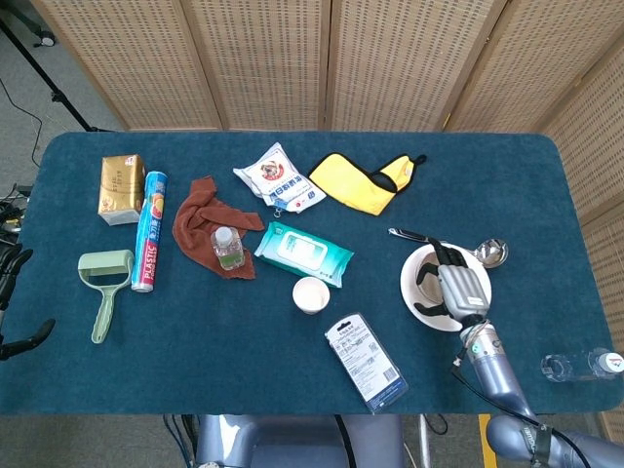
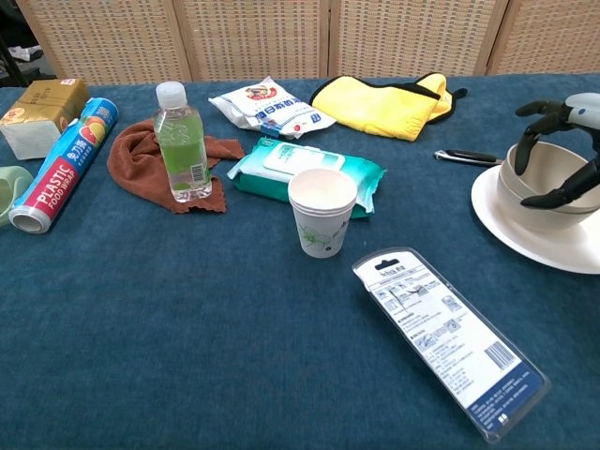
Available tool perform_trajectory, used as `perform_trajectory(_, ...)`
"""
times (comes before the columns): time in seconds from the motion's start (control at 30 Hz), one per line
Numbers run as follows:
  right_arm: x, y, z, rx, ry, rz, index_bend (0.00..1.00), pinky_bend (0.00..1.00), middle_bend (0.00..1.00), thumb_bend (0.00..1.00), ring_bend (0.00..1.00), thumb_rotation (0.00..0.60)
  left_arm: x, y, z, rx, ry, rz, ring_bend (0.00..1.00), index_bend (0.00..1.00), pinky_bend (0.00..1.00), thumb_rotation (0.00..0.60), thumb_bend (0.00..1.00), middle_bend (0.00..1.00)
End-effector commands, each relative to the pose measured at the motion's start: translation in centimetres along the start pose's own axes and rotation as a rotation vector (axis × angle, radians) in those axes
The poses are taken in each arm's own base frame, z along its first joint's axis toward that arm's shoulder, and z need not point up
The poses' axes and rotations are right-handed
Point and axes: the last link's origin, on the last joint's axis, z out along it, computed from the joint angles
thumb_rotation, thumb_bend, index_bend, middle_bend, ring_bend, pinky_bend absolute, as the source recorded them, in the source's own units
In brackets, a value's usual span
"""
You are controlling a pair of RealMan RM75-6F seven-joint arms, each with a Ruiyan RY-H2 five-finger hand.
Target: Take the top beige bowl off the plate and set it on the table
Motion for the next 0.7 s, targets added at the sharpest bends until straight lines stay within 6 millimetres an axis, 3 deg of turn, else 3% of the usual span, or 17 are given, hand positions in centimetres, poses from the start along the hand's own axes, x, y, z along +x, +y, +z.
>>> perform_trajectory(0.03, 0.04, 0.29, -0.02, -0.014, -0.009, 0.001, 0.49, 0.0, 0.0, 0.26, 0.0, 0.6, -0.02, 0.02, 0.01, 0.0, -0.001, 0.0, 0.0, 0.0, 0.0, 0.6, 0.27, 0.0)
perform_trajectory(0.17, 0.12, 0.62, 0.02, -0.028, -0.017, 0.005, 0.49, 0.0, 0.0, 0.31, 0.0, 0.6, -0.01, 0.03, 0.0, 0.0, 0.0, -0.001, 0.0, 0.0, 0.0, 0.6, 0.27, 0.0)
perform_trajectory(0.7, -0.06, 1.0, 0.08, -0.054, -0.035, -0.004, 0.49, 0.0, 0.0, 0.31, 0.0, 0.6, 0.0, -0.03, 0.09, 0.002, -0.001, -0.003, 0.0, 0.0, 0.0, 0.6, 0.27, 0.0)
